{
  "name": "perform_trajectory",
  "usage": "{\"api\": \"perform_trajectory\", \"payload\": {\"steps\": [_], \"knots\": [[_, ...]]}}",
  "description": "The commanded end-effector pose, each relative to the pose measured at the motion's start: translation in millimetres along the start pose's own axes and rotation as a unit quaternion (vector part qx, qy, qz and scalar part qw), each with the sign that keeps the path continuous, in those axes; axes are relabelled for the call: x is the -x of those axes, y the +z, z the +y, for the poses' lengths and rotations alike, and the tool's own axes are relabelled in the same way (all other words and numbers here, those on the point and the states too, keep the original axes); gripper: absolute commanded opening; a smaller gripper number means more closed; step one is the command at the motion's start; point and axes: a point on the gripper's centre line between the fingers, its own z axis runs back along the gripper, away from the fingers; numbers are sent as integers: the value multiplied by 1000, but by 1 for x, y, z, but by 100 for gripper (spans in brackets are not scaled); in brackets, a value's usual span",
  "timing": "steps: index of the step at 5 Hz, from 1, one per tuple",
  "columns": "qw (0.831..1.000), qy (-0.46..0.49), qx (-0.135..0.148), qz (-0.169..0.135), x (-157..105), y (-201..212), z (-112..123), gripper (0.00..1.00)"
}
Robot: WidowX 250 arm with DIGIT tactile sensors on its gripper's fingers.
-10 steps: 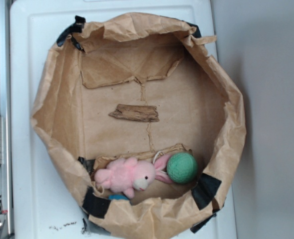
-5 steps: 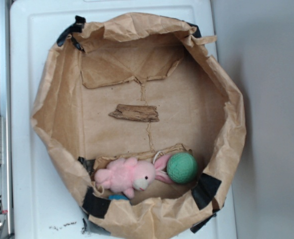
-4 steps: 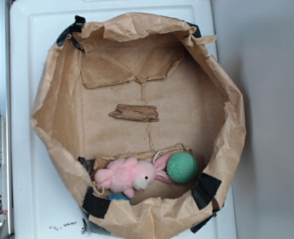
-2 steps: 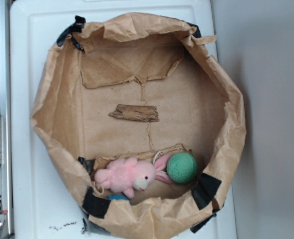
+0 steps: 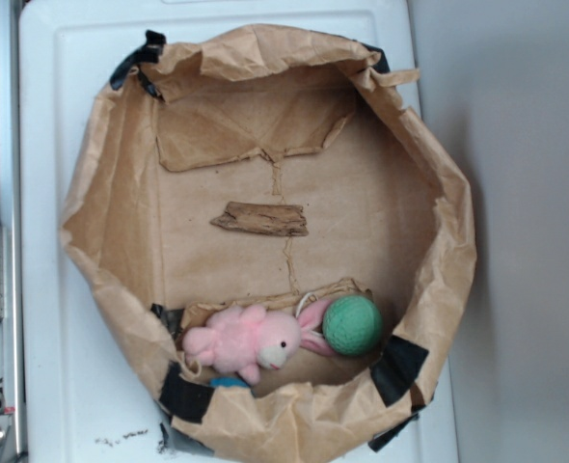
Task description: Grab the wood chip.
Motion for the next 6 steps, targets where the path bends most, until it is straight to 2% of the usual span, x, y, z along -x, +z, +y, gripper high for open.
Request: {"api": "perform_trajectory", "payload": {"steps": [1,2,4,5,6], "knots": [[999,-31,-14,-19,-31,-20,6,100],[998,-64,-4,-25,-29,-42,3,100],[999,-44,-5,-1,-27,-98,-8,100],[999,-30,-5,21,-37,-105,-13,100],[999,-30,-5,21,-37,-105,-13,100]]}}
